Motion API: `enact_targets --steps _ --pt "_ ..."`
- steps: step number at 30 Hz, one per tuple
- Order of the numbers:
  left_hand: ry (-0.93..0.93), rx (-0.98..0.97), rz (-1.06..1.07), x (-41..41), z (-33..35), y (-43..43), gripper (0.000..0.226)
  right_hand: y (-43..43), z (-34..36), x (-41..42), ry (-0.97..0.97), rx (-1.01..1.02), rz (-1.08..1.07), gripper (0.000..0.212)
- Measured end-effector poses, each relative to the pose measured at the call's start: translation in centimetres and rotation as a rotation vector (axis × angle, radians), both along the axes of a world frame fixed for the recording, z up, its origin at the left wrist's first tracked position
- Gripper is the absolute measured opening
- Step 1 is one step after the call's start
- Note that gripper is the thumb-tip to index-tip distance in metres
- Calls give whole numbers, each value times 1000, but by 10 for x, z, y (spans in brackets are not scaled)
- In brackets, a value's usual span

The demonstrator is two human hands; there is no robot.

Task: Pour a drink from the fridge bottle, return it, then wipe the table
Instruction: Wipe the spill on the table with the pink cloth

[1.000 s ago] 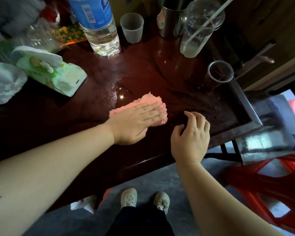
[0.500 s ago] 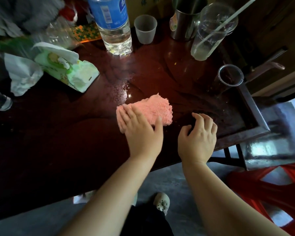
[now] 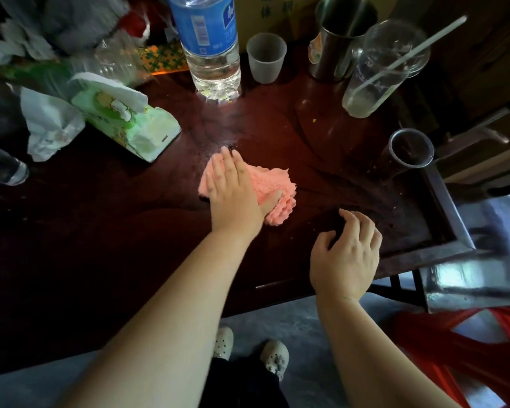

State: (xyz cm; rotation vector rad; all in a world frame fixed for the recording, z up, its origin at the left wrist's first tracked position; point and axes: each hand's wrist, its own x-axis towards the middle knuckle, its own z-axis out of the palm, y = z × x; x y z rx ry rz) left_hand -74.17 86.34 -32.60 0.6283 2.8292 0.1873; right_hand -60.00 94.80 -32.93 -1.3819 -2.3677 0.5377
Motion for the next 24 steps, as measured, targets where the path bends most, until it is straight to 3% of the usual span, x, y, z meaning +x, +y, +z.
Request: enact_targets --steps 6,9,12,16,20,24 --pt "-25 -88 -237 -29 7 -3 101 0 0 0 5 5 -2 39" --pt "10 -38 -19 -5 15 1 98 0 0 1 16 9 0 39" --pt "-135 67 238 23 22 22 85 1 -1 0 14 17 0 40" --pt "-103 93 303 13 14 41 73 0 -2 0 14 19 -3 39" --pt "23 113 126 -7 -1 32 68 0 -2 0 7 8 -6 38" --pt "123 2 -266 -43 -5 15 77 1 0 0 5 5 -6 39"
